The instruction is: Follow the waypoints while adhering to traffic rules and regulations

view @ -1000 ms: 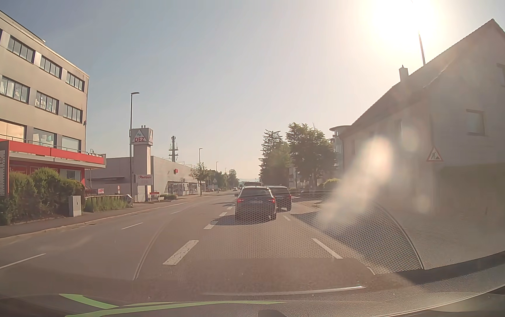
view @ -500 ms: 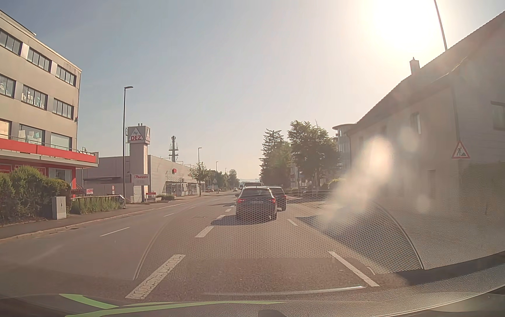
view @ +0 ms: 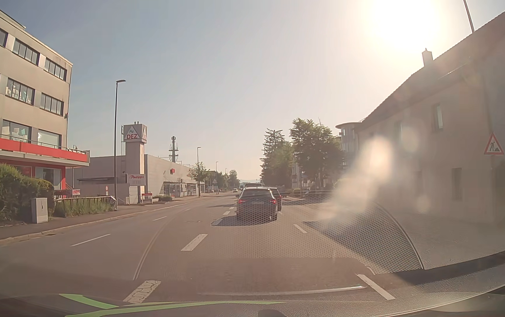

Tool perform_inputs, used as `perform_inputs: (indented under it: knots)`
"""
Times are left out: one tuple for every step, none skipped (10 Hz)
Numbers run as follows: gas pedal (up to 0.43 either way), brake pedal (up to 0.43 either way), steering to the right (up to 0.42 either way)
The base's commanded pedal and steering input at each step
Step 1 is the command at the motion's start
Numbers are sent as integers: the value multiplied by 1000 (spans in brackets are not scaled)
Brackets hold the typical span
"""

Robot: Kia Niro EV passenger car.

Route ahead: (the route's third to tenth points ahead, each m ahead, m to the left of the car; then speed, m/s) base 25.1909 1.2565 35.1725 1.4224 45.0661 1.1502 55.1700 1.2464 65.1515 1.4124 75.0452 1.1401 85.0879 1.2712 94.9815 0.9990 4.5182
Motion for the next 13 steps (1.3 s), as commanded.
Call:
perform_inputs:
  knots:
    - [67, 0, -2]
    - [67, 0, -2]
    - [67, 0, -1]
    - [67, 0, -1]
    - [67, 0, -1]
    - [67, 0, 0]
    - [67, 0, 0]
    - [67, 0, 0]
    - [67, 0, 0]
    - [67, 0, 0]
    - [67, 0, 0]
    - [67, 0, 0]
    - [67, 0, 0]
